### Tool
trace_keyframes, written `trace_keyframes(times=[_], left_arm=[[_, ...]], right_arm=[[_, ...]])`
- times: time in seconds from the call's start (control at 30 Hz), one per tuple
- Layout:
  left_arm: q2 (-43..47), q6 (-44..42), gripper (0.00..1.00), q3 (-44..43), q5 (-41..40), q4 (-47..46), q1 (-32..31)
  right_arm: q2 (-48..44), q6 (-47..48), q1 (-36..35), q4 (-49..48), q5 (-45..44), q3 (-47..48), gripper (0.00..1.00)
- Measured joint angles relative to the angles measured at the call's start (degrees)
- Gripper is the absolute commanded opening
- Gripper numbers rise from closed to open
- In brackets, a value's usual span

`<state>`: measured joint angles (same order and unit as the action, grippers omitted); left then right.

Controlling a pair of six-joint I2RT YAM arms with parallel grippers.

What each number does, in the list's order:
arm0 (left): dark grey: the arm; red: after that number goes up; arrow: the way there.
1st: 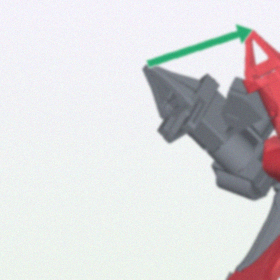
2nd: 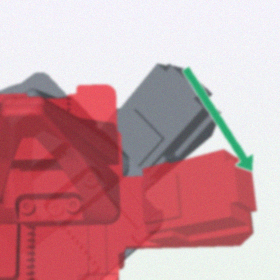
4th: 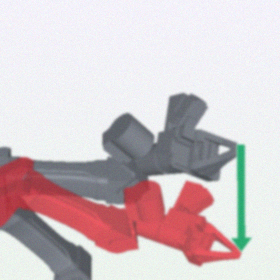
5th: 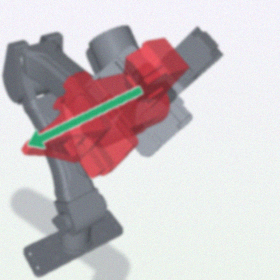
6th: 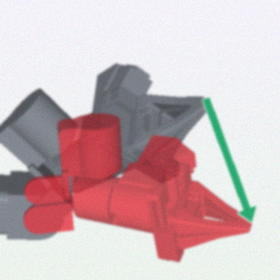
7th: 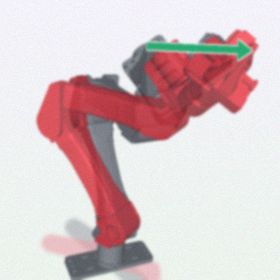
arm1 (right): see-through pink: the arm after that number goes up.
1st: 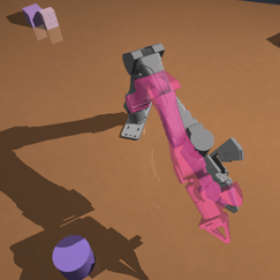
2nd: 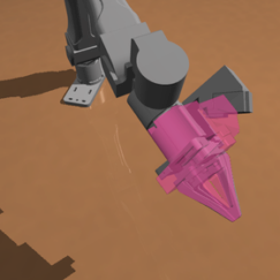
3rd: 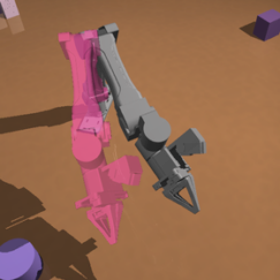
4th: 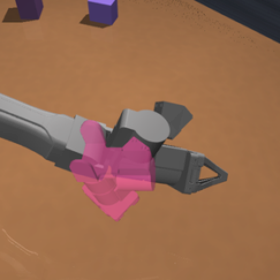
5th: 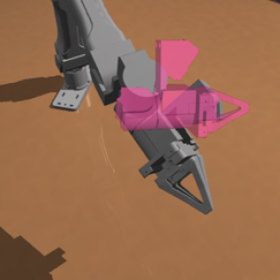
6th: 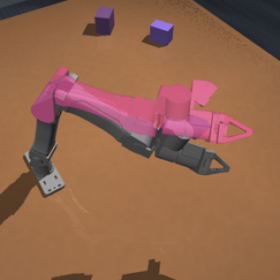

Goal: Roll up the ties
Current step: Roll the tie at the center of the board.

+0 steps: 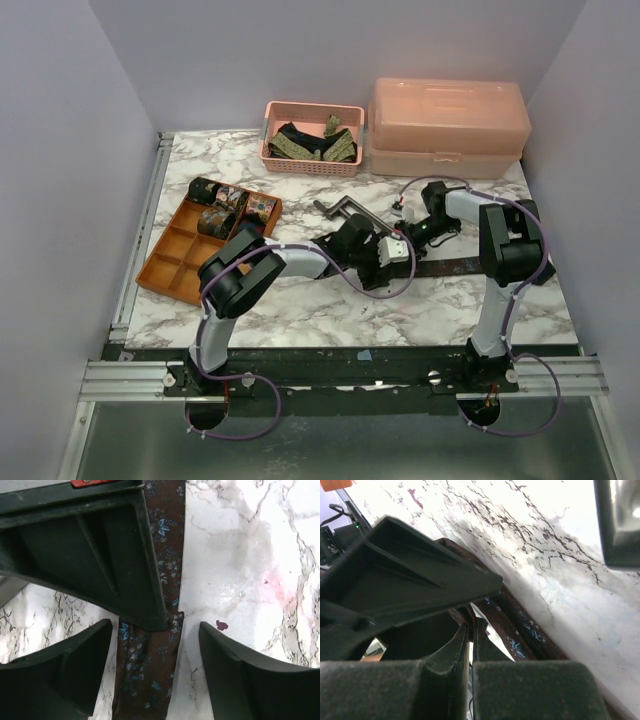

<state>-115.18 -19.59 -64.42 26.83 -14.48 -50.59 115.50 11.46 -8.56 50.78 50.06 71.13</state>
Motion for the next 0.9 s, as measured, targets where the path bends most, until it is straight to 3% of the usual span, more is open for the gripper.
trace_keyframes(times=[0.23, 0.4, 0.47, 0.57, 0.63, 0.77, 0.9], left_arm=[[-0.39, -0.94, 0.3, -0.66, 1.4, 1.53, 0.0], [-0.02, -0.7, 0.26, -0.42, 1.73, 2.36, 0.11], [0.0, -0.44, 0.31, -0.52, 1.73, 2.71, 0.11], [0.0, -0.02, 0.56, -1.16, 1.73, 4.15, 0.11], [0.0, 0.52, 0.67, -1.36, 1.88, 4.7, 0.11], [1.79, 1.09, 0.74, 1.4, 3.04, 4.35, 0.72], [6.99, 4.11, 0.74, 8.85, 4.02, 1.44, 2.47]], right_arm=[[0.07, 0.15, -0.02, 2.23, -0.2, 2.45, 0.04], [1.09, 0.57, -0.46, 3.72, -1.14, 2.86, 0.03], [1.7, 0.57, -0.46, 3.87, -1.2, 2.86, 0.03], [2.73, 0.46, -0.44, 3.54, -1.9, 2.84, 0.02], [3.39, 0.2, -0.48, 2.45, -3.96, 2.84, 0.01], [4.48, -1.53, -0.44, 2.01, -4.96, 2.86, 0.01], [4.59, -2.03, -0.44, 2.01, -5.25, 2.93, 0.01]])
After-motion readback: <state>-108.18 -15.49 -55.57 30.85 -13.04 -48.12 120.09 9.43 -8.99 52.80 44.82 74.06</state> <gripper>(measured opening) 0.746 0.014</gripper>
